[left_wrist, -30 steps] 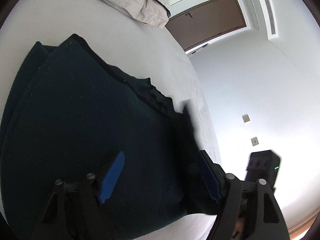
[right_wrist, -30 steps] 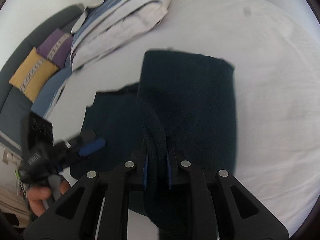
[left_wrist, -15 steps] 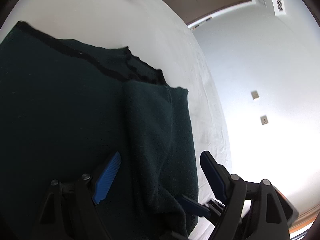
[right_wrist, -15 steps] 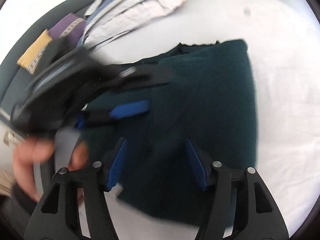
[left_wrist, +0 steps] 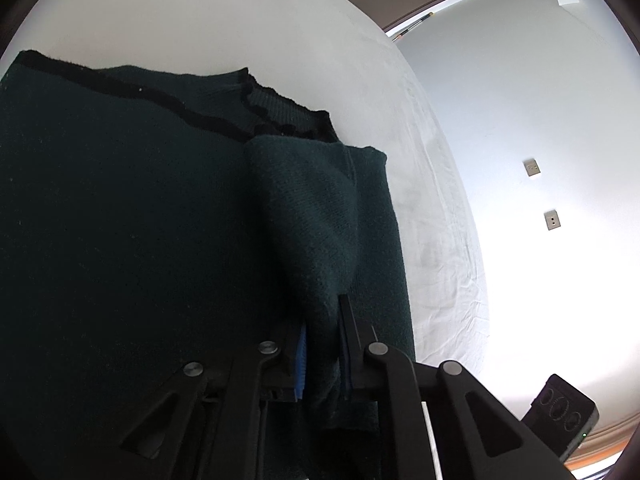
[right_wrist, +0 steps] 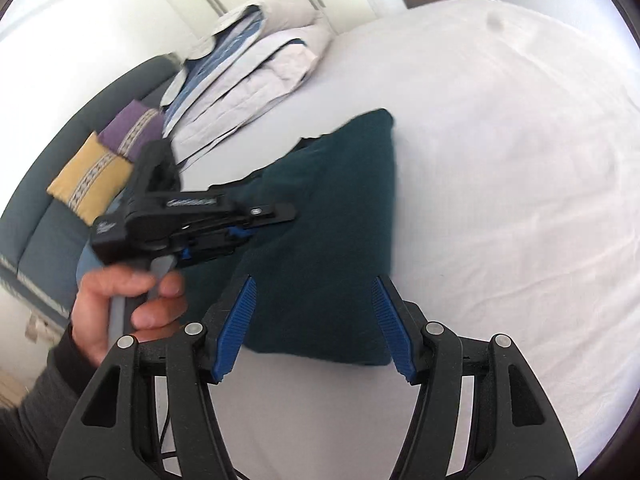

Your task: Fold small clothes

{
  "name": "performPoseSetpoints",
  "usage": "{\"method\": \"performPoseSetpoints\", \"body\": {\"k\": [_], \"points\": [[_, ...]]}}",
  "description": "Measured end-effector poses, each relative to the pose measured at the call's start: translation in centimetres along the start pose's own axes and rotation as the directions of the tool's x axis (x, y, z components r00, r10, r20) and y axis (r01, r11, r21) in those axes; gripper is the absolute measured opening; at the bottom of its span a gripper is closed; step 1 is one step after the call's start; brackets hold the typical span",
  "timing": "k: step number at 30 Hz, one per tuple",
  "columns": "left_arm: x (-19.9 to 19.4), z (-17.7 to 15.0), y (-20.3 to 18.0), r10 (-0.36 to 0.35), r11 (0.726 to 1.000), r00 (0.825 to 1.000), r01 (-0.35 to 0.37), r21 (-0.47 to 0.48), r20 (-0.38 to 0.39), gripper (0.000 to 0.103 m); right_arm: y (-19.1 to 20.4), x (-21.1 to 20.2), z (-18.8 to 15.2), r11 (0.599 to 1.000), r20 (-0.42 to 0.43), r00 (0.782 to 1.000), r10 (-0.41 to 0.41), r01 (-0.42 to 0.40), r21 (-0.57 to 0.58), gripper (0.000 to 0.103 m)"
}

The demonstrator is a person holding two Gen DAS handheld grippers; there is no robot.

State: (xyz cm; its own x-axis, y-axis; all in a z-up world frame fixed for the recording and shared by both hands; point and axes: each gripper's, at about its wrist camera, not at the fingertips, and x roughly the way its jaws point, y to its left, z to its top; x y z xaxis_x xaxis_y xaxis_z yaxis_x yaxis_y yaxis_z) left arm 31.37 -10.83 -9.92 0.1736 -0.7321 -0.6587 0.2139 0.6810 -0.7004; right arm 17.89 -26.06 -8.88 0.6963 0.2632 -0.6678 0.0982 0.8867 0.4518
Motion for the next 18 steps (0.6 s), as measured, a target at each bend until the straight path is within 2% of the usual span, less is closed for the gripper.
{"method": "performPoseSetpoints", "body": {"k": [3, 7, 11, 18], "points": [[-1.1, 0.0, 0.1, -0.021, 1.0, 1.0, 0.021, -0.001, 0.012, 0.013, -0.2, 0.8, -0.1, 0.996, 0.012, 0.996, -0.085, 0.086, -0.034, 0.059], [-3.4, 0.4, 0.9, -0.057, 0.998, 0.998, 0.058, -0.014, 0.031, 0.013, -0.9, 2.9, 0.0, 0.995, -0.017, 0.995, -0.102, 0.102, -0.019, 0.059], [-6.7, 1.0, 2.3, -0.059, 0.998, 0.996, 0.06, -0.017, 0.067, 0.013, 0.8, 5.1, -0.1, 0.998, -0.052, 0.998, -0.041, 0.039, -0.057, 0.059], [-12.4, 2.0, 5.7, -0.034, 0.998, 0.992, 0.039, -0.04, 0.124, 0.013, 7.6, 6.9, -0.6, 0.983, -0.089, 0.996, 0.008, -0.024, -0.183, 0.059]]}}
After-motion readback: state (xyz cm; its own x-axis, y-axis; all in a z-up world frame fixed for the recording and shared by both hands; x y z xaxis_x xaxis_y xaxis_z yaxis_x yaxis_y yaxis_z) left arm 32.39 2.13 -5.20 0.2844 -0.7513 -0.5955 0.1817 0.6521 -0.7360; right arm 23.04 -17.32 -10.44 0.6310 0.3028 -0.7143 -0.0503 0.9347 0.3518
